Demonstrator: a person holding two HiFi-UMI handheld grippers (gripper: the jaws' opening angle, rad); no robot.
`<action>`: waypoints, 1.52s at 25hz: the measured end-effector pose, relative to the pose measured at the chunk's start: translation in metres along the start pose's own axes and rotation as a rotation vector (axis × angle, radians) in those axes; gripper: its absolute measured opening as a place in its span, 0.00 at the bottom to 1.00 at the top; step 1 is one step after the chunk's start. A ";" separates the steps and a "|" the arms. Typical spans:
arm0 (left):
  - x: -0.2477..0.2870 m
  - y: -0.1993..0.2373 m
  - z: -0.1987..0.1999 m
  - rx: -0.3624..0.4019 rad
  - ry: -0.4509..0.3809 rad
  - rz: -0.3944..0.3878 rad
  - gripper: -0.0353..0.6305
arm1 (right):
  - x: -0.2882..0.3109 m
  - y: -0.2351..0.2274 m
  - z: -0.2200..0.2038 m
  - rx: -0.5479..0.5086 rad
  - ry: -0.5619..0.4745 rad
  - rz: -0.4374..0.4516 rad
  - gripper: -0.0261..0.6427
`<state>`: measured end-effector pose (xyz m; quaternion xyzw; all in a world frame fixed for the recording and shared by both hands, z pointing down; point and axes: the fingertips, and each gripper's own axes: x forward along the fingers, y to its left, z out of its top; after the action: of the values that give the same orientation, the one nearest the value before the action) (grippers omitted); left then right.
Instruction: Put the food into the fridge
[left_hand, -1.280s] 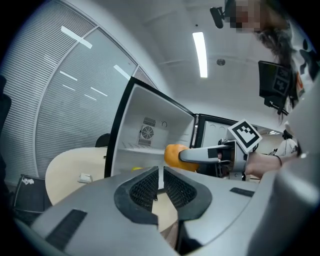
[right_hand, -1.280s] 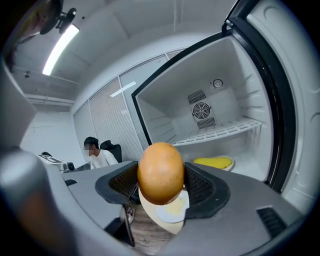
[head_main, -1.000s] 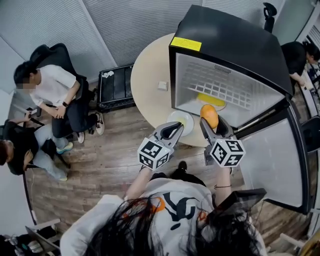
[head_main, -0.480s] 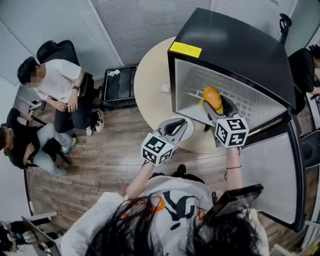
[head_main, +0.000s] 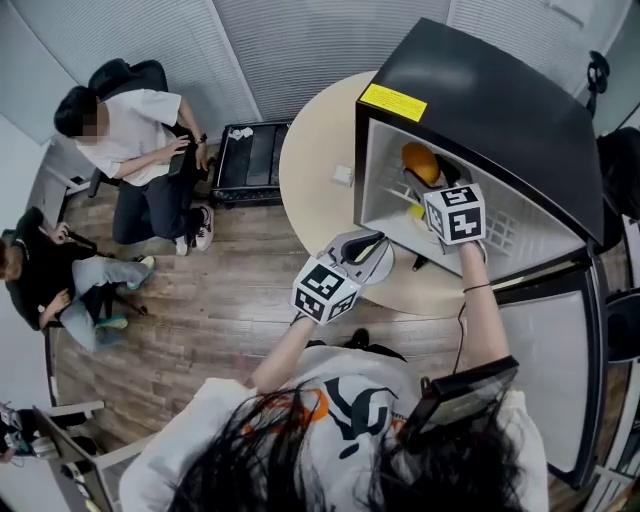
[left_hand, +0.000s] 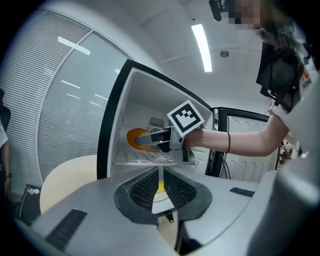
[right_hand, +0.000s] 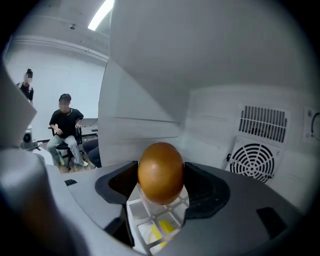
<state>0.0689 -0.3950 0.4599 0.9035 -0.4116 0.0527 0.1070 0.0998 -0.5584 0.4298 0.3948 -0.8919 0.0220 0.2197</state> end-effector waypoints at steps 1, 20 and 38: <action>0.000 0.001 -0.001 -0.002 0.002 0.001 0.09 | 0.007 -0.001 0.001 -0.015 0.012 0.004 0.49; 0.005 0.012 -0.005 -0.022 0.021 0.001 0.09 | 0.047 -0.016 -0.019 -0.013 0.120 0.030 0.49; -0.016 0.005 -0.007 -0.021 0.021 -0.062 0.09 | -0.033 -0.002 -0.001 0.166 -0.080 -0.092 0.50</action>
<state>0.0544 -0.3848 0.4641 0.9141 -0.3827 0.0543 0.1223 0.1214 -0.5370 0.4166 0.4526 -0.8760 0.0700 0.1512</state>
